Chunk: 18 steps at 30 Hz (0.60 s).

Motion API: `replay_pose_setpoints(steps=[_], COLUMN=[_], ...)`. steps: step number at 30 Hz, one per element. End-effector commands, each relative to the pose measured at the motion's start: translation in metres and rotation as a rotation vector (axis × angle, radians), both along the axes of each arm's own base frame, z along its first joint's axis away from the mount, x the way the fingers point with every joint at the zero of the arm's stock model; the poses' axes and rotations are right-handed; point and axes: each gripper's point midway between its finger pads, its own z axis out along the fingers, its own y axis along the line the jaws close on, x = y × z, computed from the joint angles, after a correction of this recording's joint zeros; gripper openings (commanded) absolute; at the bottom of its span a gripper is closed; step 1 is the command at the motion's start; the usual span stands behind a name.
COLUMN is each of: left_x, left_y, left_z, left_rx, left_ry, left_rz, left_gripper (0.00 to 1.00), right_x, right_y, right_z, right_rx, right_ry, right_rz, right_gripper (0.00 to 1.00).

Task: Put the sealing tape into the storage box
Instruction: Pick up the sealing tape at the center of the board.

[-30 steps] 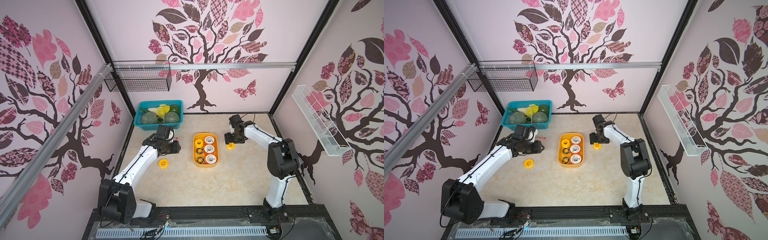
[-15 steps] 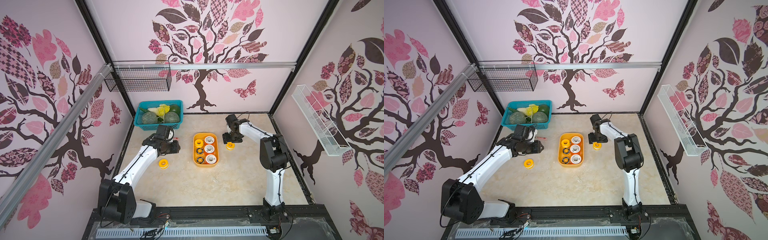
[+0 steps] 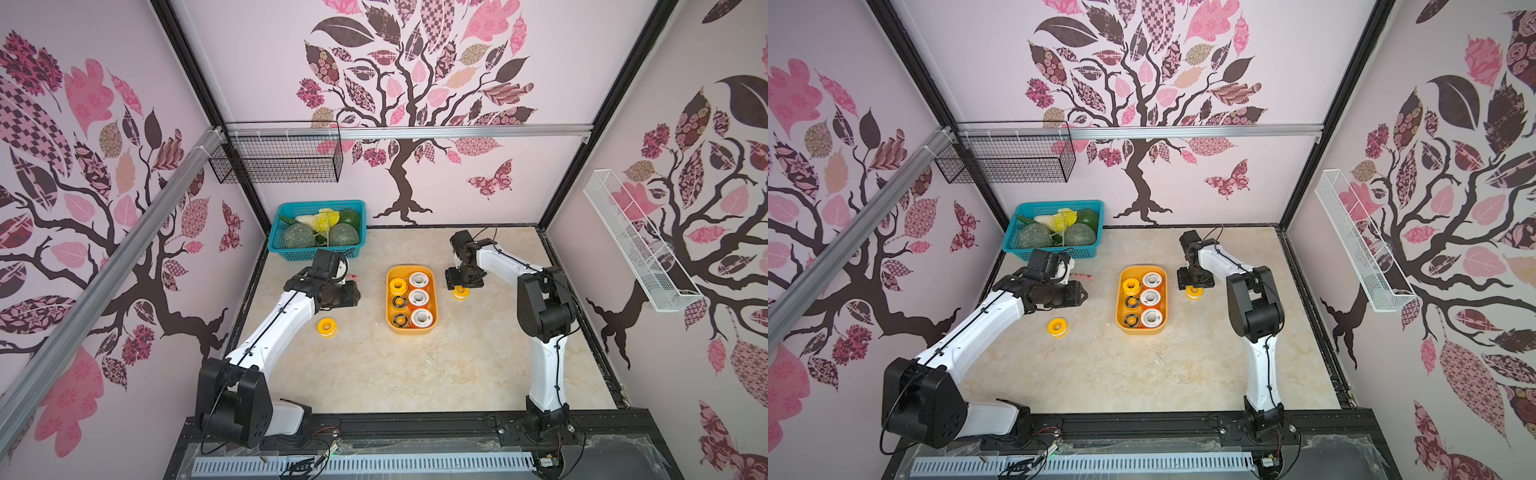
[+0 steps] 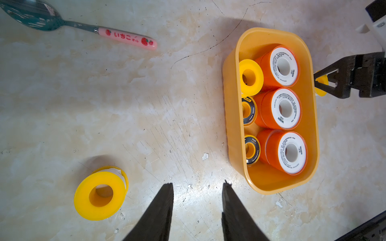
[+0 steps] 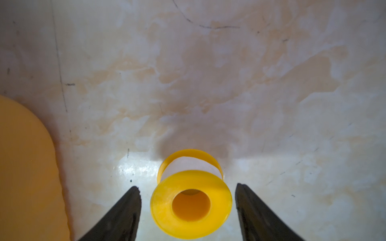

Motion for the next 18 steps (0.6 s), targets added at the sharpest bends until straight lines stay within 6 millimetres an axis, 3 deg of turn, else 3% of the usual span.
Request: replay_pose_setpoints(steps=[1,18], left_x=[0.0031,0.003], left_y=[0.0029,0.0031], left_z=[0.0059,0.0076], left_rx=[0.004,0.004], left_ry=[-0.015,-0.02], left_rz=[0.011,0.012], left_gripper=[0.43,0.43], right_x=[-0.0009,-0.0078], right_y=[-0.0013,-0.0019], right_z=[-0.0114,-0.0201], right_rx=[-0.008,-0.003], right_ry=[0.02,0.049], right_rz=[-0.017,-0.024], right_gripper=[0.76,0.73])
